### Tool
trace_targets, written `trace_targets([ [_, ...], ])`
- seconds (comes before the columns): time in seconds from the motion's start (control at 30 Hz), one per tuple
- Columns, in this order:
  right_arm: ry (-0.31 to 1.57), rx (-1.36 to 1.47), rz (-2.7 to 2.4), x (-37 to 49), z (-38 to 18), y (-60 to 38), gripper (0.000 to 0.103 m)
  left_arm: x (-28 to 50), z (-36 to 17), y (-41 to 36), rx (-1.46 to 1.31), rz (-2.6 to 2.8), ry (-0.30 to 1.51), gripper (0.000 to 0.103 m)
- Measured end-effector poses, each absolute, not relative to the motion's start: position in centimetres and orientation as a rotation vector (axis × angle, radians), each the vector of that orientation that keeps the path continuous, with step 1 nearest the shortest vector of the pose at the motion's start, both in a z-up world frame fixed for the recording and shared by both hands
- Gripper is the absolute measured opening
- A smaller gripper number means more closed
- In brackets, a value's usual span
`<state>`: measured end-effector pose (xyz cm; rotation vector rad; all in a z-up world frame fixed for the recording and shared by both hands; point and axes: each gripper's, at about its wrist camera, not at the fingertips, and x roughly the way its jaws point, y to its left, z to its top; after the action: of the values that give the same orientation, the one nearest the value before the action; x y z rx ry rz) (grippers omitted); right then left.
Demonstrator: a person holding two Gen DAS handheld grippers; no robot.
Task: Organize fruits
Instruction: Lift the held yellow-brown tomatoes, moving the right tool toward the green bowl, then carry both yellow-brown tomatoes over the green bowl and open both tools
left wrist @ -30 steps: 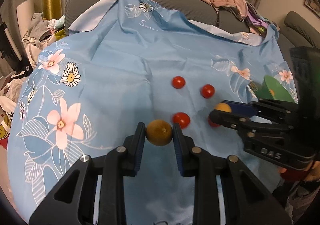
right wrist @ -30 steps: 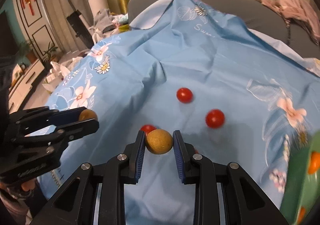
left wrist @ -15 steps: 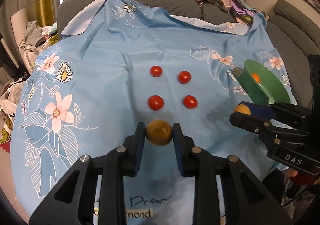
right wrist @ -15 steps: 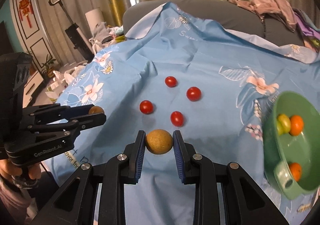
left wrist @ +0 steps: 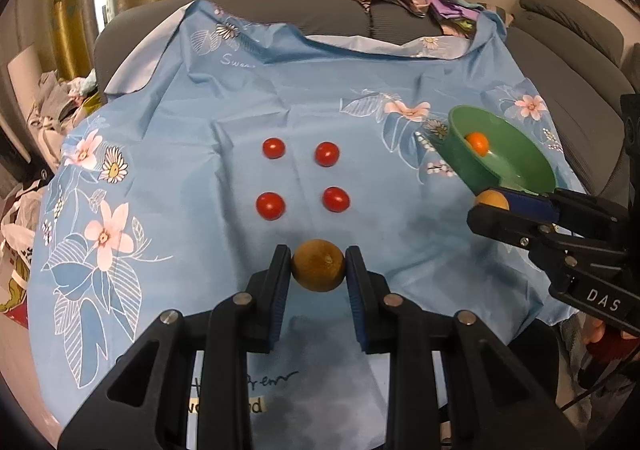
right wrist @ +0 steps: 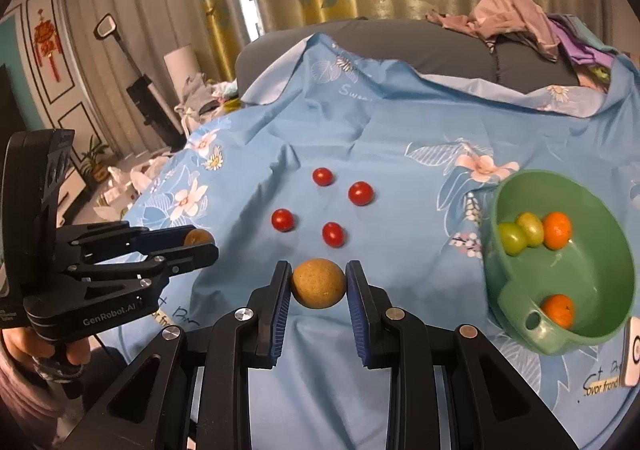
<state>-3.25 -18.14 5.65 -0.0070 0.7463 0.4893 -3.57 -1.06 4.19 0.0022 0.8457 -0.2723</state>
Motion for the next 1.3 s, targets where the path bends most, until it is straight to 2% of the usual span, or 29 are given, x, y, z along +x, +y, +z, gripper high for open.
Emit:
trace_targets([
  [1.3,0.667,0.162,0.303,-3.1,6.0,-29.4,0.029,0.8,7.1,-15.2,0.183,-0.521,0.788,0.027],
])
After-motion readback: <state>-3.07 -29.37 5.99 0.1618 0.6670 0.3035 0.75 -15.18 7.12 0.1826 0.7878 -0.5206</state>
